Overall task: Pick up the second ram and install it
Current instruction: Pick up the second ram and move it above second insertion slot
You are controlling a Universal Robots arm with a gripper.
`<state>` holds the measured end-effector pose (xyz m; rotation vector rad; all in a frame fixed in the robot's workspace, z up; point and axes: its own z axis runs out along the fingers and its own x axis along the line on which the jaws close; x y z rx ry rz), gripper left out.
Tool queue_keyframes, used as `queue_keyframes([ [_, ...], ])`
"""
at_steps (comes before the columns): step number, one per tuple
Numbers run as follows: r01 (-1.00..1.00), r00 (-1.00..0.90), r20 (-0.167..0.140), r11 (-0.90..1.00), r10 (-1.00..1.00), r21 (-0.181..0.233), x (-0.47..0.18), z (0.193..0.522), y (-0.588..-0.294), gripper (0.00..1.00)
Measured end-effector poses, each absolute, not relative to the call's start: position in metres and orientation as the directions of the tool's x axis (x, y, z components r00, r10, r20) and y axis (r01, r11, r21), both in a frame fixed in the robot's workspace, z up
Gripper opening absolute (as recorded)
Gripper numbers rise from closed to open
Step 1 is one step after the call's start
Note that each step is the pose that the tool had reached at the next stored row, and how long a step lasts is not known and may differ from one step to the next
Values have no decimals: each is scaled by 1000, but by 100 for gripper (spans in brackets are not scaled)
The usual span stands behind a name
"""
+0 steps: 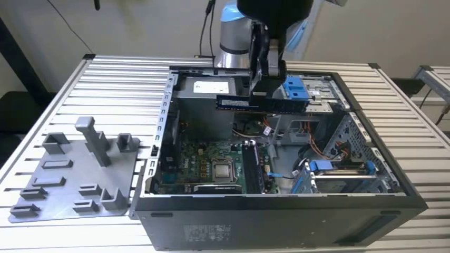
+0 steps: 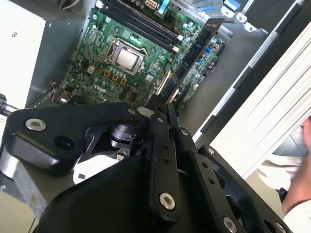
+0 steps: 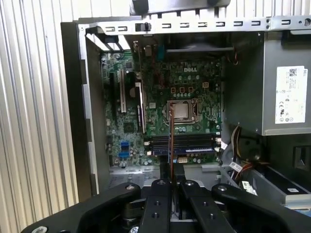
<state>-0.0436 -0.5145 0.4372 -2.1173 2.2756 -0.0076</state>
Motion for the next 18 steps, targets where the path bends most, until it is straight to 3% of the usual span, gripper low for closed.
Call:
queue_keyframes([
  [18, -999, -20, -21, 20, -1000, -26, -14, 437, -514, 14],
])
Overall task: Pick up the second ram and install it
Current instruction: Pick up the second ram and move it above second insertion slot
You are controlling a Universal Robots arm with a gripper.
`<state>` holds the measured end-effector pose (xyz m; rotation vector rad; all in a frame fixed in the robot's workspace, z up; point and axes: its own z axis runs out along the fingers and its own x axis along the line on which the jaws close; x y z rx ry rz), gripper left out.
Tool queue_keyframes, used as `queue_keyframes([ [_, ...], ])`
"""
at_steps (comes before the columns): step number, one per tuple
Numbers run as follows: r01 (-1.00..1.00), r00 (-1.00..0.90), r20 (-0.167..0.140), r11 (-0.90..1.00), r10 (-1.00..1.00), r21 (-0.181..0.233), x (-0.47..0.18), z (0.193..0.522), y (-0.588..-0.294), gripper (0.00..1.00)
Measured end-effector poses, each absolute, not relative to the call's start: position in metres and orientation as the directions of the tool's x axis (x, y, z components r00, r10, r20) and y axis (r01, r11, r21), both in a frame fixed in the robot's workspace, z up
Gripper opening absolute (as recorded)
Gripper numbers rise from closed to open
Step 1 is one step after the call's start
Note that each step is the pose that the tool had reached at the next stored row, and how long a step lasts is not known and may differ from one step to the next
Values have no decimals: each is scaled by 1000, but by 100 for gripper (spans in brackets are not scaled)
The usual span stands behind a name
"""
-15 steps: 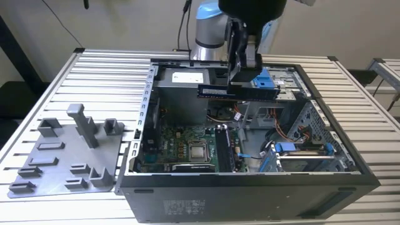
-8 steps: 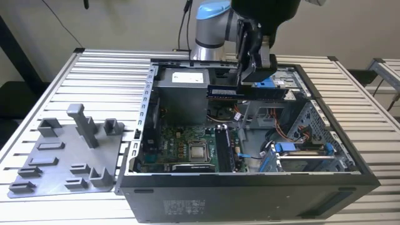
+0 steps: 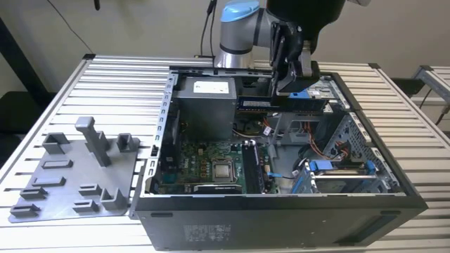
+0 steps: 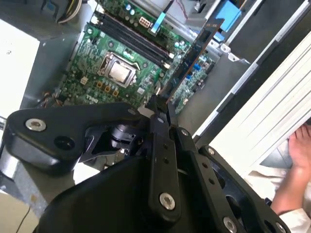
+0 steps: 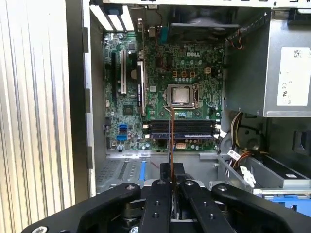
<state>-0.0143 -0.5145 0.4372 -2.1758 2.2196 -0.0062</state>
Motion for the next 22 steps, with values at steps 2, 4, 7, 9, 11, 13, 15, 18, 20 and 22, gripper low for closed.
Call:
queue_keyframes([
  [2, -999, -20, -21, 20, -1000, -26, -14, 437, -514, 14],
  [4, -999, -20, -21, 21, -1000, -26, -14, 437, -510, 14],
  [7, -999, -21, -21, 21, -1000, -26, -14, 437, -503, 14],
  [9, -999, -21, -21, 21, -1000, -26, -14, 437, -498, 14],
  [11, -999, -21, -21, 21, -1000, -26, -14, 437, -494, 14],
  [13, -999, -21, -21, 21, -1000, -26, -14, 437, -489, 14],
  [15, -999, -21, -21, 21, -1000, -26, -14, 437, -484, 14],
  [18, -999, -21, -21, 21, -1000, -26, -14, 437, -476, 14],
  [20, -999, -21, -21, 21, -1000, -26, -14, 437, -471, 14],
  [22, -999, -21, -21, 21, -1000, -26, -14, 437, -466, 14],
])
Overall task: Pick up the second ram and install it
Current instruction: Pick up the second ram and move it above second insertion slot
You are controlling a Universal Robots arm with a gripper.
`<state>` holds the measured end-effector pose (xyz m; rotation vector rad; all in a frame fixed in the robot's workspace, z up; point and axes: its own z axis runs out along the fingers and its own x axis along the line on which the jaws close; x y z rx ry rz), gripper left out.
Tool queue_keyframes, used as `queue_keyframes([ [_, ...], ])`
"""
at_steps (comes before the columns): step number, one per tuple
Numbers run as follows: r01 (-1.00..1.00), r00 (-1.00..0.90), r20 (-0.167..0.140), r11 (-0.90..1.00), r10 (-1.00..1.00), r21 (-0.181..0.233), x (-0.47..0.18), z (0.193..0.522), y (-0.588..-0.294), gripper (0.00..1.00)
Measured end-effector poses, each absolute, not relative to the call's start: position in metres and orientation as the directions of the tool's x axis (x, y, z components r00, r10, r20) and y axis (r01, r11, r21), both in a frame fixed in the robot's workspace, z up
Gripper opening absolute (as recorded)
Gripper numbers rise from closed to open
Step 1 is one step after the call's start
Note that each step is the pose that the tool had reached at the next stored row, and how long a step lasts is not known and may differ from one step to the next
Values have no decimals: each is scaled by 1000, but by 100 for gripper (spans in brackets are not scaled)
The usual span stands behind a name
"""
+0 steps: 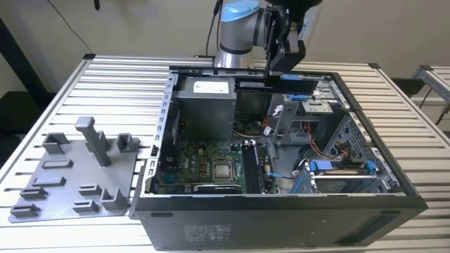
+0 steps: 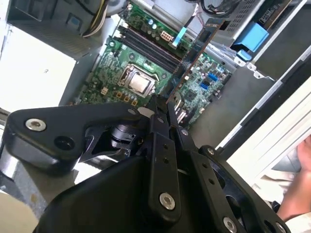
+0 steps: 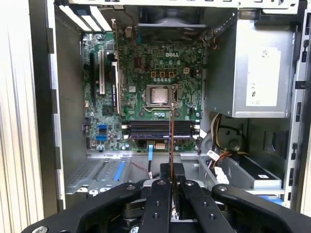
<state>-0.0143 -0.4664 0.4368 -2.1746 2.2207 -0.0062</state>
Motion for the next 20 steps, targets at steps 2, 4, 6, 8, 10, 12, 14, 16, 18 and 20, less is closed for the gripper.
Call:
queue_keyframes([
  [2, -999, -21, -21, 21, -1000, -26, -14, 437, -461, 14],
  [4, -999, -21, -21, 21, -1000, -26, -14, 437, -456, 14],
  [6, -999, -21, -21, 21, -1000, -26, -14, 437, -451, 14],
  [8, -999, -21, -21, 21, -1000, -26, -14, 437, -446, 14],
  [10, -999, -21, -21, 21, -1000, -26, -14, 436, -441, 14],
  [12, -999, -21, -21, 21, -1000, -26, -14, 436, -436, 14],
  [14, -999, -21, -21, 21, -1000, -26, -14, 436, -431, 14],
  [16, -999, -21, -21, 21, -1000, -26, -14, 436, -427, 14],
  [18, -999, -21, -21, 21, -1000, -26, -14, 436, -422, 14],
  [20, -999, -21, -21, 21, -1000, -26, -14, 436, -418, 14],
])
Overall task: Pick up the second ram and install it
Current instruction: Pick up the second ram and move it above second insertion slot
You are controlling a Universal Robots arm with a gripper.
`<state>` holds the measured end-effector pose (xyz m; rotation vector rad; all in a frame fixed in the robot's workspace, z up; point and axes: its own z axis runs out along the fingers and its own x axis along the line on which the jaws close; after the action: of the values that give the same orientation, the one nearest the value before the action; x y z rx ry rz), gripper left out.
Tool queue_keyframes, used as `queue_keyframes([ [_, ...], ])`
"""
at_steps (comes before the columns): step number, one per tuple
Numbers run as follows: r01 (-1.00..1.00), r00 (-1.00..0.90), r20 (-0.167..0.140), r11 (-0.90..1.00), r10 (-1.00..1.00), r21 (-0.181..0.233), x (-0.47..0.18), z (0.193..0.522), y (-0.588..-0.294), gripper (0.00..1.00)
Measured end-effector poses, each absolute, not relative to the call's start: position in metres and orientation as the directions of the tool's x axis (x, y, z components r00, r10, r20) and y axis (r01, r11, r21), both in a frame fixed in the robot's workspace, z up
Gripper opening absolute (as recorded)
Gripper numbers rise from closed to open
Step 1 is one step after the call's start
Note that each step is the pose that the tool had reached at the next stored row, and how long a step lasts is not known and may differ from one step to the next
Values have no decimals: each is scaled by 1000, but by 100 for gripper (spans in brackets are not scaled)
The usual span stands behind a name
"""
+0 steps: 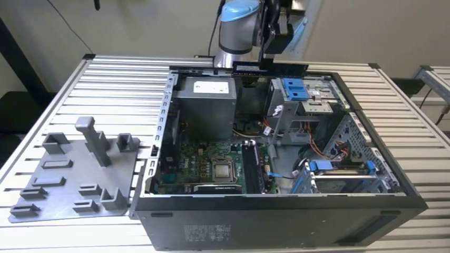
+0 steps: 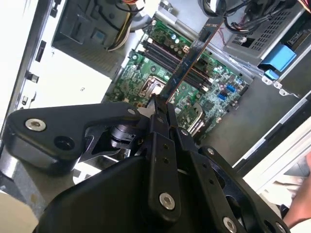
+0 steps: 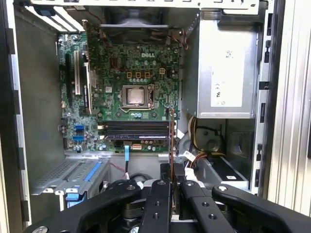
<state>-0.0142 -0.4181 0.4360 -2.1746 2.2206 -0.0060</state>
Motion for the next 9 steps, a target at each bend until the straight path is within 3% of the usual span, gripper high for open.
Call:
queue_keyframes([
  [9, -999, -21, -21, 21, -1000, -26, -14, 436, -412, 14],
])
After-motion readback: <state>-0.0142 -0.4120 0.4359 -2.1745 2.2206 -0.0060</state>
